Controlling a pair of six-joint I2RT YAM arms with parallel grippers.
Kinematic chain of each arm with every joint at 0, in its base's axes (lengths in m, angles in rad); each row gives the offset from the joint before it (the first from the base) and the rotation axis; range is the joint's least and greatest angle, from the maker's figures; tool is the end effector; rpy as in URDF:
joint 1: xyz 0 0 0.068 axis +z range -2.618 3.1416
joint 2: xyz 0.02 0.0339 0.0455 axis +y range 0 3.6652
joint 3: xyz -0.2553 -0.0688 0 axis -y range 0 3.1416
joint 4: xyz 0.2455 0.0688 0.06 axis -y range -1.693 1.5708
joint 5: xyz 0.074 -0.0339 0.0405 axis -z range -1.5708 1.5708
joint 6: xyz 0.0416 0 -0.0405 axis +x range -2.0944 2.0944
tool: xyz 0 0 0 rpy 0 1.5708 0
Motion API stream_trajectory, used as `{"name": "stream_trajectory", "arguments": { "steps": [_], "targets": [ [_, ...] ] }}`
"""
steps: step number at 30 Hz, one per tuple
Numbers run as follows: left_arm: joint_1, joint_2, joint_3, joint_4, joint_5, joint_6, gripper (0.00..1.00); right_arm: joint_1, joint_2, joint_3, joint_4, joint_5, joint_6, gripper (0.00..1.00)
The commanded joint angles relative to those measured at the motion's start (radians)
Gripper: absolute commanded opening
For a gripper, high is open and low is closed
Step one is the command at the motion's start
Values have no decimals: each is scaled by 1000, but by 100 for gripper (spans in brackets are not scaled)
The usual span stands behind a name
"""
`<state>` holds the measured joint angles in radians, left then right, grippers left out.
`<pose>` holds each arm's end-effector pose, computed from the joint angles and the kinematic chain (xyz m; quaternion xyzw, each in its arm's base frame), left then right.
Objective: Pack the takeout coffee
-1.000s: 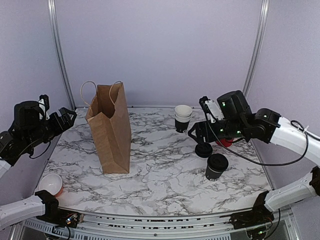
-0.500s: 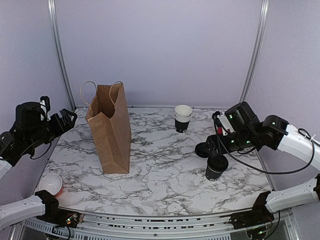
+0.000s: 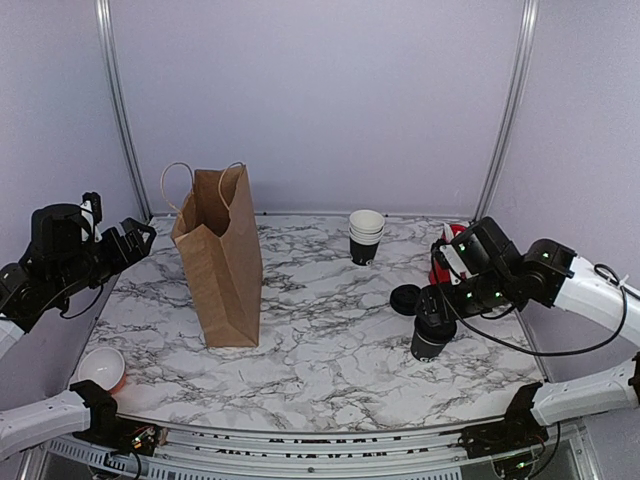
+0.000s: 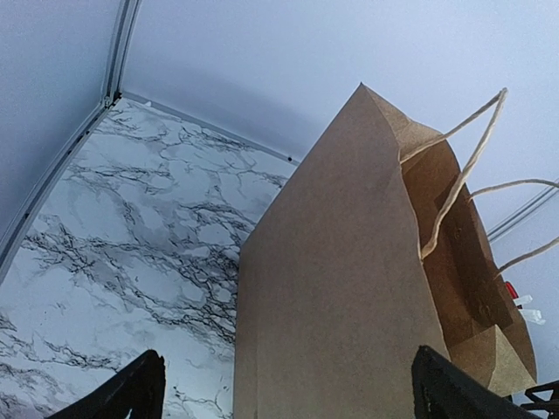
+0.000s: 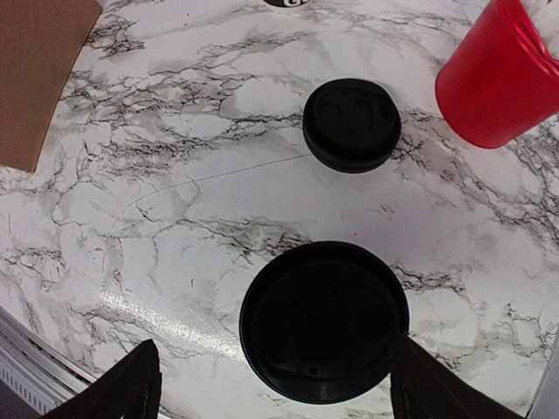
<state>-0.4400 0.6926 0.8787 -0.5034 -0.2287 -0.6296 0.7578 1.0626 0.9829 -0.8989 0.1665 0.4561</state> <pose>0.1510 -0.0607 0.3452 -0.1428 0.7947 -0.2175 0.5484 0.1569 0.1390 0.2814 -0.1193 0.9460 0.1005 0.2842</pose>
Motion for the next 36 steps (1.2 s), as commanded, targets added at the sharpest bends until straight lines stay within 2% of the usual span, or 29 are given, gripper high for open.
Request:
{"name": "stream_trajectory", "arguments": {
  "steps": [1, 18, 36],
  "targets": [
    [4, -6, -13, -8, 19, -6, 99, -13, -10, -13, -13, 10, 7, 88],
    [4, -10, -33, -59, 34, -44, 99, -58, 39, 47, 7, 16, -38, 94],
    [4, 18, 1, -12, 72, -14, 99, -72, -4, -18, -51, -69, -35, 98]
  ]
}}
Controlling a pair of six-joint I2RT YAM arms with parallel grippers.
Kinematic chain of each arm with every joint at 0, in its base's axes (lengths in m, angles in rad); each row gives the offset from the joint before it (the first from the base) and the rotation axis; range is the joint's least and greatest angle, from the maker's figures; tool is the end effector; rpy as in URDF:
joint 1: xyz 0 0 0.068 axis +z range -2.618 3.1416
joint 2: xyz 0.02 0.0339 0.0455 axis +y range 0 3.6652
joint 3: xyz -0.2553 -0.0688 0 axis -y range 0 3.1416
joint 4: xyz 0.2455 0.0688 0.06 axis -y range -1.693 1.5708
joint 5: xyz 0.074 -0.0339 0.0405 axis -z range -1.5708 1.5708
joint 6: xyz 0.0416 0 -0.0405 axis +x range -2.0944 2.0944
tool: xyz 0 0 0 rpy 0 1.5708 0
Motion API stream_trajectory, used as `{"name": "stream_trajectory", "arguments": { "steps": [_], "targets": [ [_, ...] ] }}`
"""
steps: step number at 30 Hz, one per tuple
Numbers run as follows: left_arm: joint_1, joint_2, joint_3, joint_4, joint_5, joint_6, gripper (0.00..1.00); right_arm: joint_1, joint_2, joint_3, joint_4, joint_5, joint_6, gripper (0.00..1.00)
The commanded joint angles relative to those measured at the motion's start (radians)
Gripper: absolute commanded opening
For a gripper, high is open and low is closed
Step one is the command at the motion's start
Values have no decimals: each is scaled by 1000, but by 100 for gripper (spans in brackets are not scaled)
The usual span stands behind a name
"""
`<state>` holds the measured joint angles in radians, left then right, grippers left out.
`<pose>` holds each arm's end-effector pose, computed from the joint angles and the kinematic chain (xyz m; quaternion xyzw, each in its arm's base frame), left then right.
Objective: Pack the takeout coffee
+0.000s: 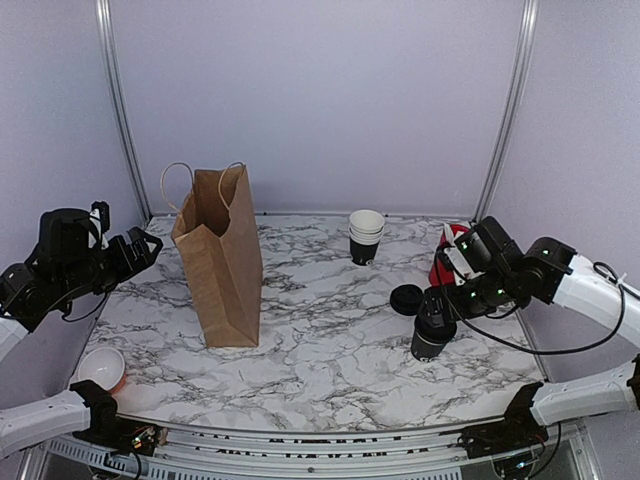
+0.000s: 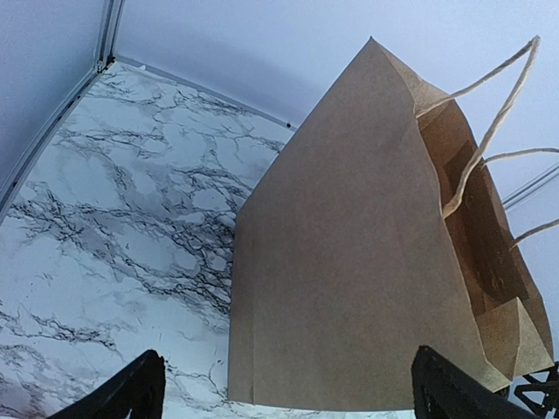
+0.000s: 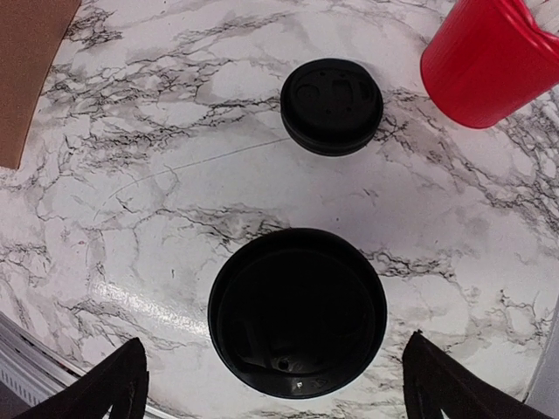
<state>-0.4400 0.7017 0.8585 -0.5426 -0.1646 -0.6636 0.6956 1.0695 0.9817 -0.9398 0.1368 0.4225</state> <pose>0.1519 -0.0640 0.3326 -0.1379 0.8165 -0.2337 0.5097 0.1623 0.1281 0.2770 -0.1127 0.9546 0.0861 0.2618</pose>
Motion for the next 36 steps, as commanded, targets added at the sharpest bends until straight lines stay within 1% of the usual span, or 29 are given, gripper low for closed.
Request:
{"name": "stream_trajectory", "arguments": {
  "steps": [1, 4, 11, 16, 26, 32, 36],
  "targets": [
    [4, 11, 23, 29, 8, 21, 99, -10, -8, -25, -9, -50, -2, 98],
    [4, 22, 29, 30, 10, 26, 99, -10, -4, -44, -5, -70, -1, 98],
    [3, 41, 31, 38, 13, 35, 99, -10, 4, -57, -2, -42, 4, 93],
    [3, 47, 33, 43, 16, 38, 99, -10, 31, -45, -2, -29, -6, 89],
    [4, 48, 31, 43, 16, 41, 99, -10, 70, -31, 2, 5, -23, 87],
    [3, 52, 33, 44, 20, 45, 99, -8, 98, -14, -1, 9, -27, 82],
    [4, 55, 39, 44, 23, 53, 99, -3, 109, -11, -2, 15, -27, 81]
  ]
}}
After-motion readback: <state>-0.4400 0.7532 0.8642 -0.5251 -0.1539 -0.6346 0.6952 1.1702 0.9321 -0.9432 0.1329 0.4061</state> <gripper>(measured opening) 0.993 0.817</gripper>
